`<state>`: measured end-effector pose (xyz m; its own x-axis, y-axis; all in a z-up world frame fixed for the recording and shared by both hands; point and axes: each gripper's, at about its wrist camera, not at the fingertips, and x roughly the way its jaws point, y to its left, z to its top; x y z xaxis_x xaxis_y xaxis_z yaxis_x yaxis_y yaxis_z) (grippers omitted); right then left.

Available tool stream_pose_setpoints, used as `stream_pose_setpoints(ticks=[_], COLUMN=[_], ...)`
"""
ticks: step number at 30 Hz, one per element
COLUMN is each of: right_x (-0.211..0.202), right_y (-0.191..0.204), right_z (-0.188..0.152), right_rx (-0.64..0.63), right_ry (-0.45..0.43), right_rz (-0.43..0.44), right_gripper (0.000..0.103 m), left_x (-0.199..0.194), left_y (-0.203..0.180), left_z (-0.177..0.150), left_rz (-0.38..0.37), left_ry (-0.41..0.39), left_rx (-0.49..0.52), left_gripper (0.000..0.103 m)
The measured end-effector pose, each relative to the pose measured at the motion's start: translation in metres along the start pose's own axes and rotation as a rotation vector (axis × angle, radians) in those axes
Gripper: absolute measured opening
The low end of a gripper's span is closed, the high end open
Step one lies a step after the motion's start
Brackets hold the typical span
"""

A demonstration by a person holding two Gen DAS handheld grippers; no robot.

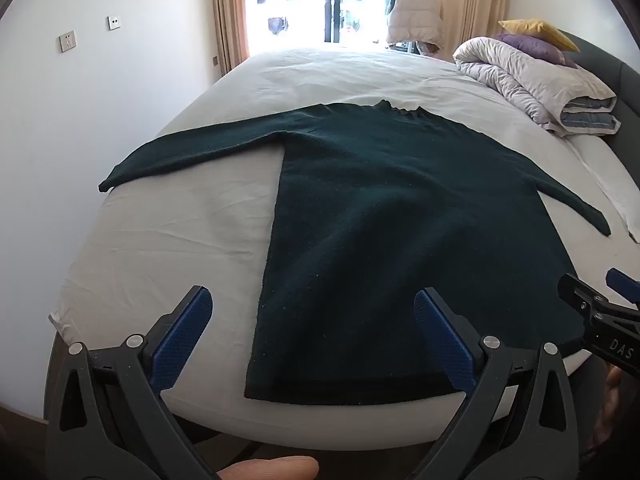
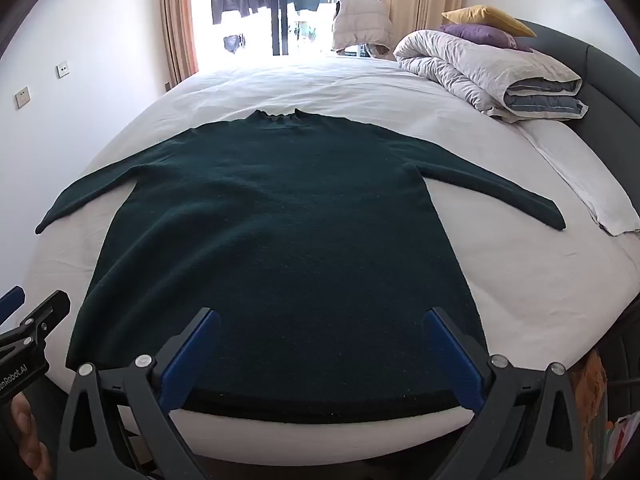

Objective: Fold small clothes

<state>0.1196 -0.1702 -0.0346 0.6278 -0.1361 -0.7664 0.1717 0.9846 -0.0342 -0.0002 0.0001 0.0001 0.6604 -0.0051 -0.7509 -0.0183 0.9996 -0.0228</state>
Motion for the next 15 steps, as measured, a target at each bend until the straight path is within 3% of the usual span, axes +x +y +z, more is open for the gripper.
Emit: stream_pose_setpoints(ticks=[15], right_x=[0.0072], right_y=[0.0011], right_z=[-0.0068], right_rx=[-0.012], right_ry=[-0.006], right_rz=[-0.011], right_gripper=[0.103], left_x=[0.0029], left_y=[-0.0009], left_z=[-0.0042], left_rz=[0.014], left_ry=[-0.005], left_rx=[0.016], left_gripper=[0.103])
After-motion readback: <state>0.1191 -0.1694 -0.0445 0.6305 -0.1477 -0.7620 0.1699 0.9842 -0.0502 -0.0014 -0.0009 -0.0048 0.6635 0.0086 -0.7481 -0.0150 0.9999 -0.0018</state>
